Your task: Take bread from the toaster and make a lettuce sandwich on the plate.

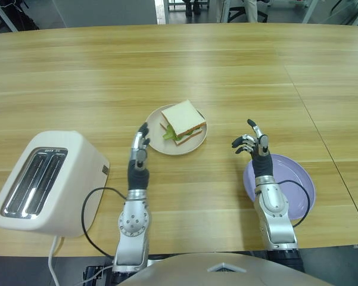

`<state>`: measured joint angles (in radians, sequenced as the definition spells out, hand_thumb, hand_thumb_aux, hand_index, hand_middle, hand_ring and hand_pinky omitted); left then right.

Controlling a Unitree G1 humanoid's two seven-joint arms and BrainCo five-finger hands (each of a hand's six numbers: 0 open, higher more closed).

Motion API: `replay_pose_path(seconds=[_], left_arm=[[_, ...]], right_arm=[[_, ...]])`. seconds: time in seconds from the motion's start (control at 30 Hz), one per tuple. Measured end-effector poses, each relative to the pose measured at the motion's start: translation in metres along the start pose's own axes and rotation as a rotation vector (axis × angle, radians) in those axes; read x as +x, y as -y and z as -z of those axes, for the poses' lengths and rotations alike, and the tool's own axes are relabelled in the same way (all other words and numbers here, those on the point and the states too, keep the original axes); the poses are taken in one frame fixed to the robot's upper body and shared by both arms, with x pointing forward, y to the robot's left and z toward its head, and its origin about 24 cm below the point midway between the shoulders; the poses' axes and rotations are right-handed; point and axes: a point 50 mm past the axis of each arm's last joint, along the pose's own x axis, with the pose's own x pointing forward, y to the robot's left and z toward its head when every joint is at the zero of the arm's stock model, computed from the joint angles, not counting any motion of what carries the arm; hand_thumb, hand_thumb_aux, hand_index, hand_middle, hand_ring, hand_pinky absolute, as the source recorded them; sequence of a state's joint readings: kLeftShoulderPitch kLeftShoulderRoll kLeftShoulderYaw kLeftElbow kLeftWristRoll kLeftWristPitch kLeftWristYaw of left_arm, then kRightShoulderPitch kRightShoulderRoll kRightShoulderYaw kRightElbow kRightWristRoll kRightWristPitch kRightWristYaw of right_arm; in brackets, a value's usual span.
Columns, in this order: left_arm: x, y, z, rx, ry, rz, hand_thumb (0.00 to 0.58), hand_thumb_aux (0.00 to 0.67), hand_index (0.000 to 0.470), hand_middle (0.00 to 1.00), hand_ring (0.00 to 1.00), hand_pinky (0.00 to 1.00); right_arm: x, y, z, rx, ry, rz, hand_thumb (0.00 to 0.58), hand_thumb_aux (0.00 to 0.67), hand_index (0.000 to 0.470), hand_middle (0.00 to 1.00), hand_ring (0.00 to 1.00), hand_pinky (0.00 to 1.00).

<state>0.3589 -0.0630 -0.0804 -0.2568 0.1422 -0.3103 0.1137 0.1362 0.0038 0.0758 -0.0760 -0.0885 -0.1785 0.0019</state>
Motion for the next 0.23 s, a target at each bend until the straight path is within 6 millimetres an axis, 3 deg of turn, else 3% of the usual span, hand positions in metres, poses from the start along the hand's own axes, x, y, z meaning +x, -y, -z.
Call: replay_pose_path(seconds=[0.17,0.23], left_arm=[[-0.003,-0.009,0.003,0.032,-0.016,-0.081,0.000,0.000,0.000,0.00,0.00,0.00],[-0.003,-0.009,0.003,0.047,-0.014,-0.084,0.000,0.000,0.000,0.00,0.00,0.00]], right_arm=[[-0.006,-0.001,0.005,-0.013,0.025,0.007,0.000,0.000,0.000,0.43,0.43,0.43],[-0.012,-0.001,0.008,-0.013,0.019,0.016,0.000,0.000,0.000,0.36,0.36,0.36]])
